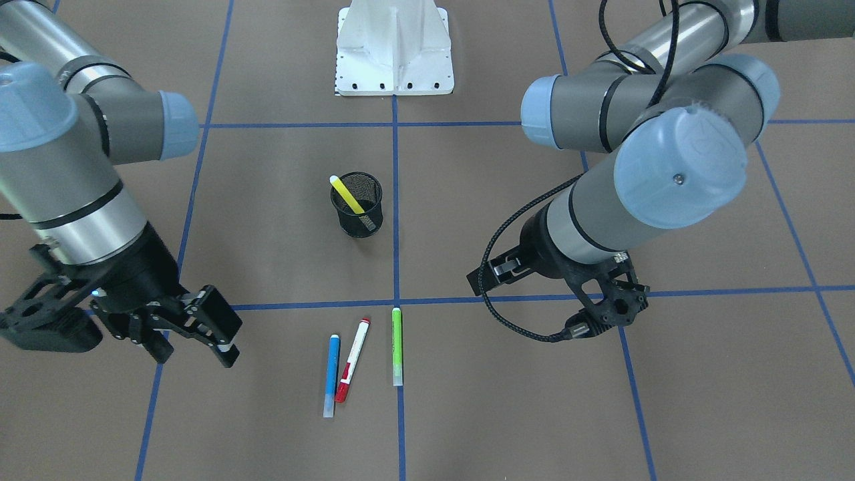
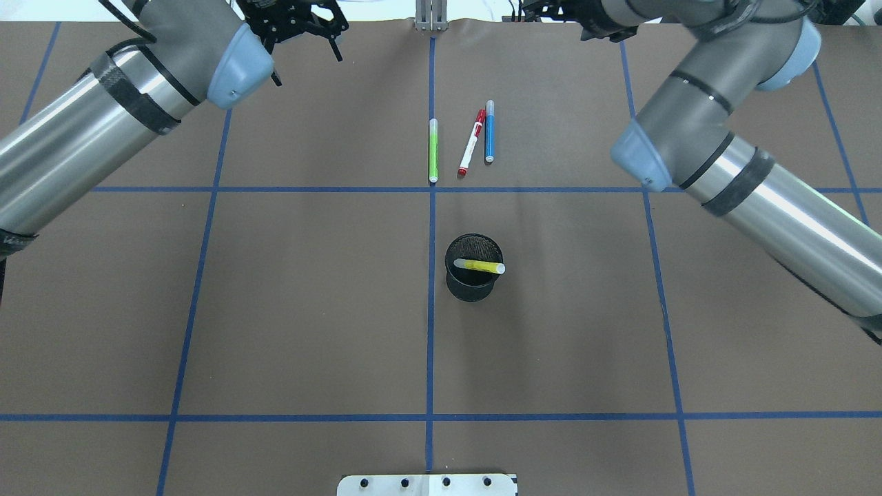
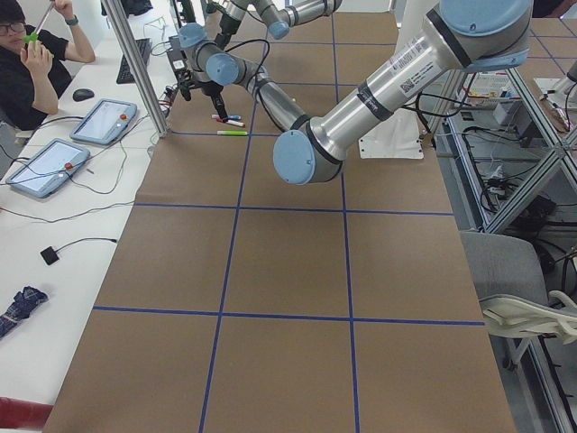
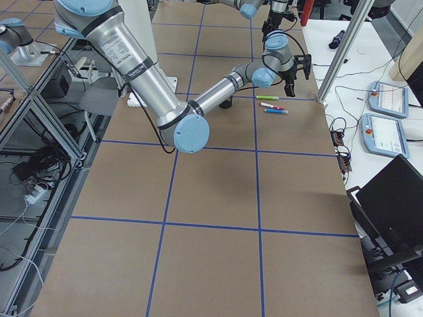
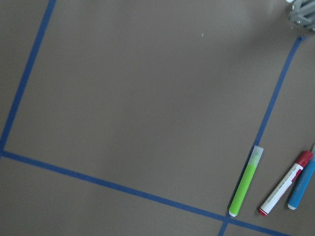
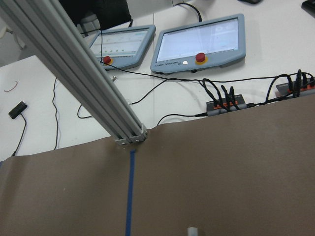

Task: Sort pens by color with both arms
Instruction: 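Withdraw the right arm while the left gripper moves over the cup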

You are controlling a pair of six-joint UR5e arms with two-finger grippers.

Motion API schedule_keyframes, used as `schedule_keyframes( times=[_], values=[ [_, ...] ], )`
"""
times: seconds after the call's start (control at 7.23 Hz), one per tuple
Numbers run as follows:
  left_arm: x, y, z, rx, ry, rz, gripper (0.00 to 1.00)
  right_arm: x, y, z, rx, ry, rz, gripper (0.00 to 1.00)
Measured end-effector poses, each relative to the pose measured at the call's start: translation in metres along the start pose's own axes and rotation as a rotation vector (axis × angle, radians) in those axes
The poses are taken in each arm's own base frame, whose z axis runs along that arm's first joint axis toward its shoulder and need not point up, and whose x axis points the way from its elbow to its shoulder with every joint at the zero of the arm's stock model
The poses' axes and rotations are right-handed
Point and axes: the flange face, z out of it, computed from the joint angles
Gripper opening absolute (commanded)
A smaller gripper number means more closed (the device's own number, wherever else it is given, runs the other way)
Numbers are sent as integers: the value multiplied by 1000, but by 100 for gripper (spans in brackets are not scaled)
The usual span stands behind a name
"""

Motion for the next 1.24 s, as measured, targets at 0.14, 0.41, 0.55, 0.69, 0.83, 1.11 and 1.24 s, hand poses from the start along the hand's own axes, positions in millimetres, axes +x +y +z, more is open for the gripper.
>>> schedule_keyframes(
  times=[0.14, 0.41, 0.55, 0.69, 0.83, 1.11, 1.24],
  values=[
    [17, 27, 16, -35, -5, -72, 100, 15, -17, -12, -50, 21, 6, 100],
    [48, 87, 62, -35, -41, -134, 99, 30, -27, -19, -73, 32, 5, 100],
    [56, 111, 82, -23, -56, -127, 99, 34, -28, -18, -73, 35, 6, 100],
    [60, 131, 99, -12, -67, -107, 99, 36, -28, -18, -72, 36, 5, 100],
    [63, 151, 117, -14, -78, -81, 99, 36, -28, -18, -72, 36, 5, 100],
    [66, 189, 147, -42, -89, -45, 95, 37, -27, -17, -74, 38, 2, 100],
    [68, 206, 157, -57, -79, -46, 93, 37, -27, -16, -75, 39, -2, 100]
  ],
)
